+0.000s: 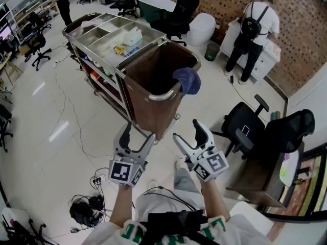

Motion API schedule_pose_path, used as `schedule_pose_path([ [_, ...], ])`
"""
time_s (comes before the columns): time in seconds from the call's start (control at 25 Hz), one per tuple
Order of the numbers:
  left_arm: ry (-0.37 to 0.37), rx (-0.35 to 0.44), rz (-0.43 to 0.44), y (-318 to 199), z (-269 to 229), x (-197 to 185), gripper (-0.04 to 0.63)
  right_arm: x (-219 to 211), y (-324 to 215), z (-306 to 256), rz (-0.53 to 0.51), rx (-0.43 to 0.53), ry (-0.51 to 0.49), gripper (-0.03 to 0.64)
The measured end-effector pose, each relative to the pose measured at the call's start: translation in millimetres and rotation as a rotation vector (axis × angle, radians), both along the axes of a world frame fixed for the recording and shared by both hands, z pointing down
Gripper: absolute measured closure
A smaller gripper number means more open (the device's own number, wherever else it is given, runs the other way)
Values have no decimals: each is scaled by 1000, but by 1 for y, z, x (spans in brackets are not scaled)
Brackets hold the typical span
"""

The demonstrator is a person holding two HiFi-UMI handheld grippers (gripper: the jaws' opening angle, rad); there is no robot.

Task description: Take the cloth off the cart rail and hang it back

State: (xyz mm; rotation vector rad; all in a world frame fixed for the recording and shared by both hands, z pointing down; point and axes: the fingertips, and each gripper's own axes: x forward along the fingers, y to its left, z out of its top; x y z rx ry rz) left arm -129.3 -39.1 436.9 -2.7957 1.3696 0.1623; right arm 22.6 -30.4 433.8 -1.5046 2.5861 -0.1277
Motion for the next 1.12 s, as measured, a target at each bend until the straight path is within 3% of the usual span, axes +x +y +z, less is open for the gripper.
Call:
schedule_pose_path([
  [0.24, 26, 7, -65, -45, -11, 38, 250, 68, -43, -6, -10, 21, -15, 222],
  [0.52, 56, 39, -185, -107, -39, 84, 250, 132, -106, -29, -110, 88, -6, 222],
  [0.76, 82, 15, -192, -115, -40, 128, 250, 176, -150, -11, -141, 52, -19, 222],
  [0.96, 13, -8, -254, -121, -23, 124, 250, 183, -175, 11, -145, -16, -55, 222],
  [1.12, -82, 3, -201, -128, -12, 143, 250, 175, -193, 20, -142, -37, -13, 222],
])
